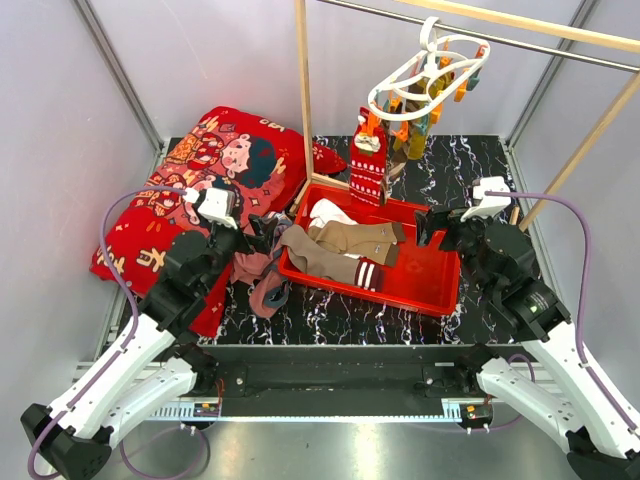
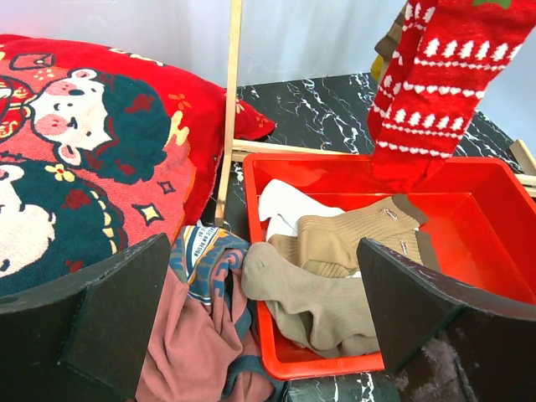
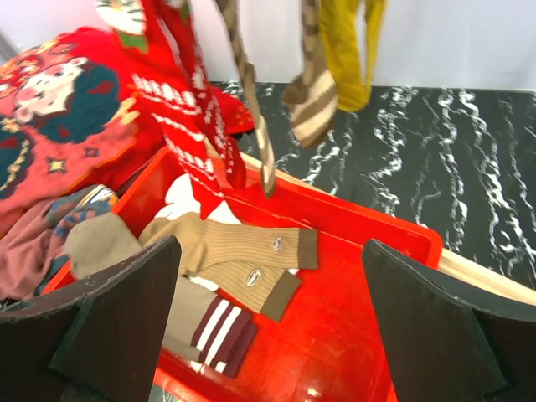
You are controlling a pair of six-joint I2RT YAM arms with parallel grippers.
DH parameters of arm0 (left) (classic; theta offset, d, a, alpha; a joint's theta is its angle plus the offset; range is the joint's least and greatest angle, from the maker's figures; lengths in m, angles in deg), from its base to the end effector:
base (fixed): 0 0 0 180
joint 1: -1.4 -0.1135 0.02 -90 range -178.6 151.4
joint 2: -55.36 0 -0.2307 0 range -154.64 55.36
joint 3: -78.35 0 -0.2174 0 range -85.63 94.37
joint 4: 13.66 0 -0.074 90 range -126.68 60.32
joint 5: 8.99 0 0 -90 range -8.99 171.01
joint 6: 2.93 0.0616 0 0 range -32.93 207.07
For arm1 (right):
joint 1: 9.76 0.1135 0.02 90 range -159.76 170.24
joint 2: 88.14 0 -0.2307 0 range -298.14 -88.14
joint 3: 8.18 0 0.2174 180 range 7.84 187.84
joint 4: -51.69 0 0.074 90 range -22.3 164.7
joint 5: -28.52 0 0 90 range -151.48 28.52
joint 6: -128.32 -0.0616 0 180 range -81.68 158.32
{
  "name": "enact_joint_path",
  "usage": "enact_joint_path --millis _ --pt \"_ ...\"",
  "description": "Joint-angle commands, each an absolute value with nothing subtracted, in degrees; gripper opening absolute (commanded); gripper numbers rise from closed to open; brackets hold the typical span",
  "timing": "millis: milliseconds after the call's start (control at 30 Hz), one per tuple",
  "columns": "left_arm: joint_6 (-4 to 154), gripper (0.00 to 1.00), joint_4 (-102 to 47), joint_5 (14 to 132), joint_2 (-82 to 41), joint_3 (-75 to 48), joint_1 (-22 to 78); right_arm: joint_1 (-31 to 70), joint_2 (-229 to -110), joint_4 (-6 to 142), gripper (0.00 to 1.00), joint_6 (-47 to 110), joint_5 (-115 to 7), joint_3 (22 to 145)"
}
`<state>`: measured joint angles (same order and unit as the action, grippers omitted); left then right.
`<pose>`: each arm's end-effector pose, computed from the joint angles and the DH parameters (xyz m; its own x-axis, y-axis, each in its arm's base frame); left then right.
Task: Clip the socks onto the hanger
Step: Open the clamp at the hanger.
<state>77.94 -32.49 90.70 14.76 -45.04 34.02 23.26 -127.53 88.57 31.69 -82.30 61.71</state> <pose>0.1642 -0.0928 0.3170 -0.1028 -0.1199 -0.9874 0.3783 0.9134 -0.1503 0.1459 0.0687 0.3556 -0.1172 0.0526 -0.9917 -0.2010 0.9767 0.0755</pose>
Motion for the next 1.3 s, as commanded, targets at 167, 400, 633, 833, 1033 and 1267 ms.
enact_joint_path --millis 167,400,633,833,1033,1267 --pt "77.31 0.99 -28.63 89.1 15.19 -44.86 33.92 23.64 -129.26 85.9 1.0 38.06 -70.18 69.35" --pt "78.89 0.99 -29.24 87.69 15.81 -44.94 33.92 23.64 -135.41 85.81 1.0 41.48 -67.9 76.3" --pt "83.64 0.99 -29.15 89.18 18.09 -46.17 33.92 23.64 -142.26 85.2 1.0 45.52 -65.08 82.8" --pt "85.57 0.99 -28.63 89.97 19.93 -48.63 33.92 23.2 -147.63 85.11 1.0 49.91 -67.45 87.19" --pt "83.82 0.99 -27.48 88.13 20.73 -49.16 33.92 16.45 -151.94 85.28 0.97 48.08 -59.57 91.77" --pt "83.47 0.99 -28.54 87.86 21.96 -49.07 33.92 13.09 -154.32 85.37 0.93 46.85 -48.83 95.11"
